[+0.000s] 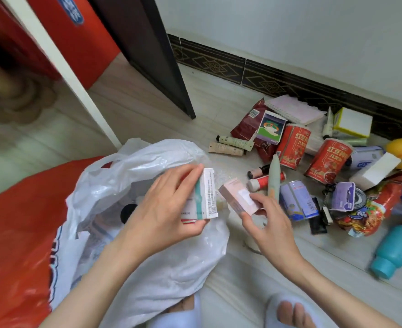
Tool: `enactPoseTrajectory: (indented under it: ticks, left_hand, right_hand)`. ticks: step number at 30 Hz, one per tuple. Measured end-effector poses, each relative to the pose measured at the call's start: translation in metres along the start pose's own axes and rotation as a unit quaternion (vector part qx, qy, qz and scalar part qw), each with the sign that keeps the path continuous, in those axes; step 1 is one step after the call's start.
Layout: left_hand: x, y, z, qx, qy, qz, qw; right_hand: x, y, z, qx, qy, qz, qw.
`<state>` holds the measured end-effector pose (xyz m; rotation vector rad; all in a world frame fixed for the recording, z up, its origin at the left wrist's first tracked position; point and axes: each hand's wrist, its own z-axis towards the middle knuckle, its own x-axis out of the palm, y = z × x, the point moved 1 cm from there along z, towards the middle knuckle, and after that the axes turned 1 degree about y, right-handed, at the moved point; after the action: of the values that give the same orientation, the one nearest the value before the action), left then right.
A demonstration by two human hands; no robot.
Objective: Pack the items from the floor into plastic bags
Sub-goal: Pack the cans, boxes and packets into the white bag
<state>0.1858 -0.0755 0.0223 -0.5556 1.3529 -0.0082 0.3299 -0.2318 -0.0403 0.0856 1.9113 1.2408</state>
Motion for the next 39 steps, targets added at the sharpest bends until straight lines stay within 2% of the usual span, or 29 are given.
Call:
enactPoseTrajectory:
  ticks: [8, 12, 17, 23, 27, 31, 35, 39]
  left_hand:
    - [-0.010, 0.068, 0.009, -0.090, 0.078, 0.105, 0.987]
    - [-0.014, 0.094, 0.019, -0.103, 0.089, 0.155, 0.979]
    - [-0.007, 0.124, 0.014, -0.132, 0.156, 0.167, 0.964]
    - [-0.011, 0.154, -0.009, -0.174, 0.020, 0.105, 0.979]
    - [-0.006, 0.172, -0.012, -0.198, 0.002, 0.104, 0.975]
    - [-0.006, 0.178, -0.008, -0.170, -0.064, 0.085, 0.980]
    - [-0.011, 0.180, -0.005, -0.146, -0.126, 0.096, 0.976]
    - [-0.018, 0.179, -0.005, -0.145, -0.182, 0.103, 0.967]
  right_hand:
    - [0.039, 0.048, 0.040, -0.059, 0.063, -0.028, 0.996]
    - [0.055, 0.063, 0.061, -0.051, 0.072, -0.022, 0.996]
    - [0.072, 0.073, 0.076, -0.040, 0.120, -0.061, 0.990]
    - [0.082, 0.084, 0.084, -0.049, 0.096, -0.064, 0.992]
    - [0.086, 0.090, 0.079, -0.114, 0.111, -0.073, 0.984]
    - [0.099, 0.098, 0.084, -0.156, 0.178, -0.111, 0.965]
    - [0.121, 0.099, 0.091, -0.126, 0.175, -0.143, 0.966]
    - [0.135, 0.089, 0.092, -0.140, 0.190, -0.187, 0.954]
